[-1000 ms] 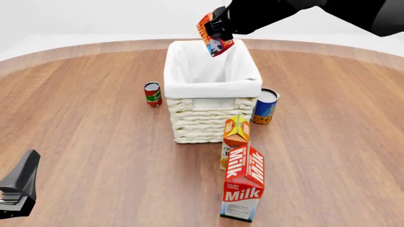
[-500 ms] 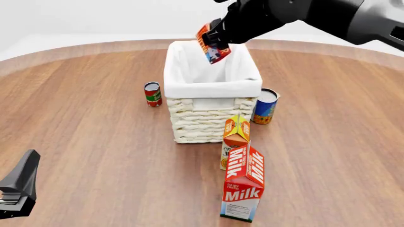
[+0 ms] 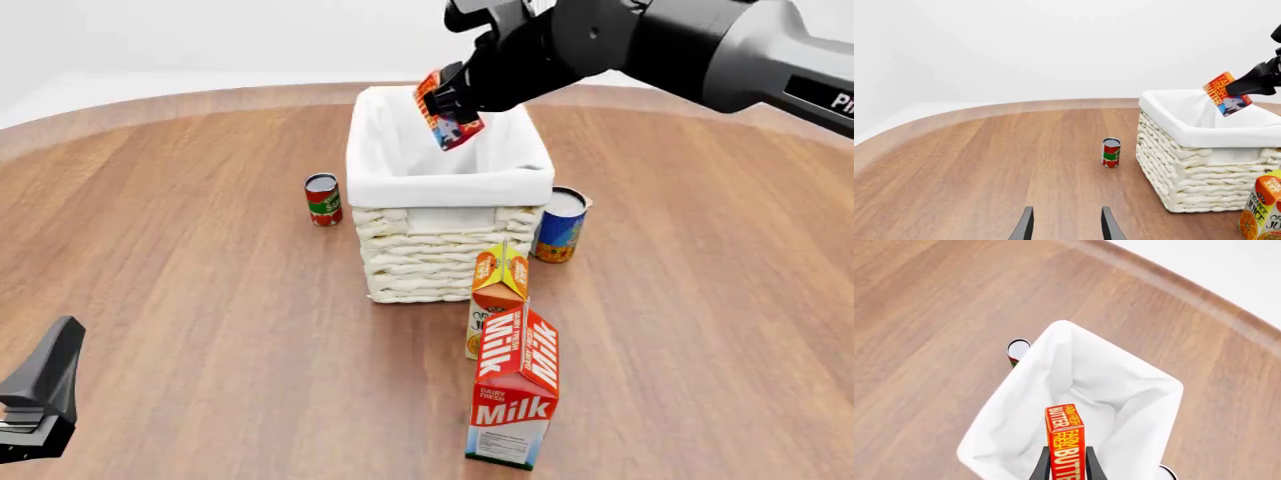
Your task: Pick up the butter and put it in the basket.
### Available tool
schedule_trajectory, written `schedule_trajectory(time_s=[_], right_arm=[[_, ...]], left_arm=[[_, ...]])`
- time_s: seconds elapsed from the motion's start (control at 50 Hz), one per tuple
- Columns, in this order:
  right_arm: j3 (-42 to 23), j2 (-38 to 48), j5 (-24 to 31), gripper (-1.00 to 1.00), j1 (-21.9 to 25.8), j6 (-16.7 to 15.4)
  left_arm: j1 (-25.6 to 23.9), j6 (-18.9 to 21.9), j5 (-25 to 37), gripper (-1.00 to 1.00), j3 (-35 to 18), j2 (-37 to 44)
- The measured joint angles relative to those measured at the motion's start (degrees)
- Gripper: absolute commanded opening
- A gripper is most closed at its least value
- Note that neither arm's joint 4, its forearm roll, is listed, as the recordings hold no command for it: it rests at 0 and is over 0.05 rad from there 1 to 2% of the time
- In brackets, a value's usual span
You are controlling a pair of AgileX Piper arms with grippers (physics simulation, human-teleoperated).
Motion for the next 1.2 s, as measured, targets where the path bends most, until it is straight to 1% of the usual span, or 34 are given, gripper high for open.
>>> schedule_trajectory(time_s=[0.66,0.68,1.2], right_arm=[[0.73,3.01,-3.20,-1.00,-1.12,0.19],[0.76,3.03,-3.28,1.00,-1.15,0.12],[0.11,2.16,-4.05,1.00,-1.24,0.01]], left_arm=[[0.00,0.00,0.00,1.00,0.00,0.00],[0.00,0.00,0.00,1.00,0.00,0.00],[0.00,0.00,0.00,1.00,0.00,0.00]])
